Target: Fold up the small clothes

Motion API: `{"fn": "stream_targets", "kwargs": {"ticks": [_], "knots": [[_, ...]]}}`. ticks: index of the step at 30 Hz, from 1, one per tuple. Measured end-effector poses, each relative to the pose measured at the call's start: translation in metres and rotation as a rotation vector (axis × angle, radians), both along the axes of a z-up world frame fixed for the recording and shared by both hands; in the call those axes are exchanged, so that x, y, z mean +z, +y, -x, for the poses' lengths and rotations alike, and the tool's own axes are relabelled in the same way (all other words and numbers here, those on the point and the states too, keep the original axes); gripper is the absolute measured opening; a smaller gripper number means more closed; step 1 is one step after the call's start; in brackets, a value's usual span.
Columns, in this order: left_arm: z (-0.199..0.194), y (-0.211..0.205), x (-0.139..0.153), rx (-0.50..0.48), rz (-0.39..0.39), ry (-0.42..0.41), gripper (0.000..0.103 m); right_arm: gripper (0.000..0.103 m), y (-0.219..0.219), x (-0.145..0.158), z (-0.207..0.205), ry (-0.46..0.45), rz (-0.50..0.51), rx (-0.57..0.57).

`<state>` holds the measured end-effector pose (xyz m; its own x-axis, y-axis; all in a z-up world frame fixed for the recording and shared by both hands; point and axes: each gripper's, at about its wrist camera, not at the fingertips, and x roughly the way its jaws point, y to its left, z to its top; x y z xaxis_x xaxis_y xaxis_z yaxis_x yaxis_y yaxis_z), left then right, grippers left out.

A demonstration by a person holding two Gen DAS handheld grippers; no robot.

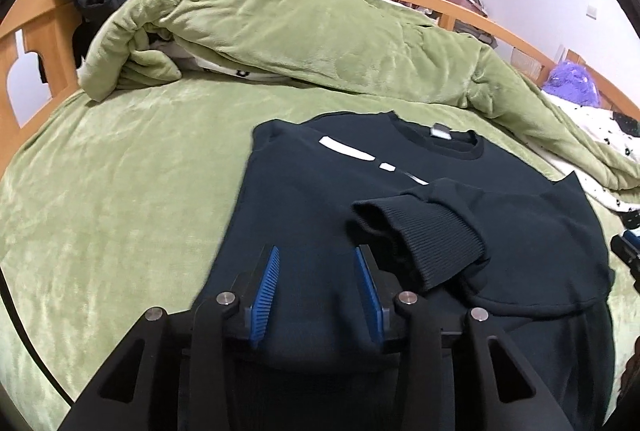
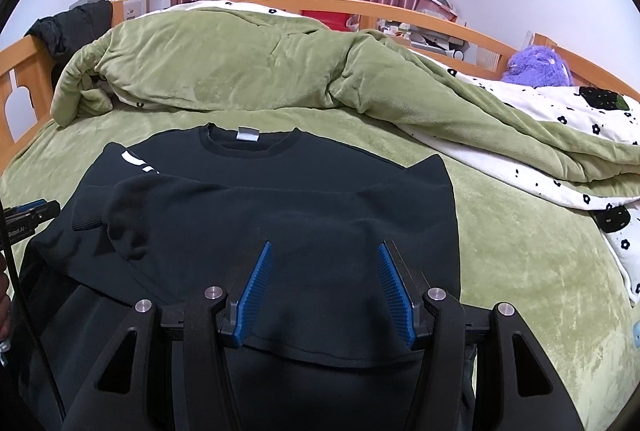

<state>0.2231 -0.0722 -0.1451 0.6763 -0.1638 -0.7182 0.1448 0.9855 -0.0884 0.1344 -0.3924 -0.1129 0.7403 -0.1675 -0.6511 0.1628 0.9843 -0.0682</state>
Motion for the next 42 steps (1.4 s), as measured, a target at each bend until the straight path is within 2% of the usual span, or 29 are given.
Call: {"fn": "stream_targets", "kwargs": {"ticks": [5,12,22,25,29,34,42], "knots": [[-0.005,-0.023,0.004,-0.044,0.070,0.016,0.037,0.054,-0.009,0.004,0.003,-0.014,-0.010,-0.014],[-0.013,-0.056,-0.008,-0.067,0.061,0.046,0.037,0.054,-0.028,0.004,0.006,-0.021,-0.027,-0.040],[-0.023,-0.057,-0.034,-0.049,0.069,0.120,0.037,0.054,-0.038,0.000,0.005,-0.018,-0.037,-0.052],[-0.024,-0.060,-0.037,-0.054,0.051,0.107,0.031,0.054,-0.034,-0.001,0.004,-0.017,-0.025,-0.044],[-0.022,-0.064,-0.038,-0.078,0.016,0.078,0.012,0.054,-0.029,-0.004,0.003,-0.009,-0.014,-0.036],[-0.017,-0.060,-0.032,-0.103,-0.007,0.035,0.009,0.054,-0.024,-0.009,0.000,0.004,-0.001,-0.031],[-0.013,-0.040,-0.018,-0.080,-0.030,-0.020,0.007,0.054,-0.017,-0.012,-0.002,0.014,0.019,-0.024]]}}
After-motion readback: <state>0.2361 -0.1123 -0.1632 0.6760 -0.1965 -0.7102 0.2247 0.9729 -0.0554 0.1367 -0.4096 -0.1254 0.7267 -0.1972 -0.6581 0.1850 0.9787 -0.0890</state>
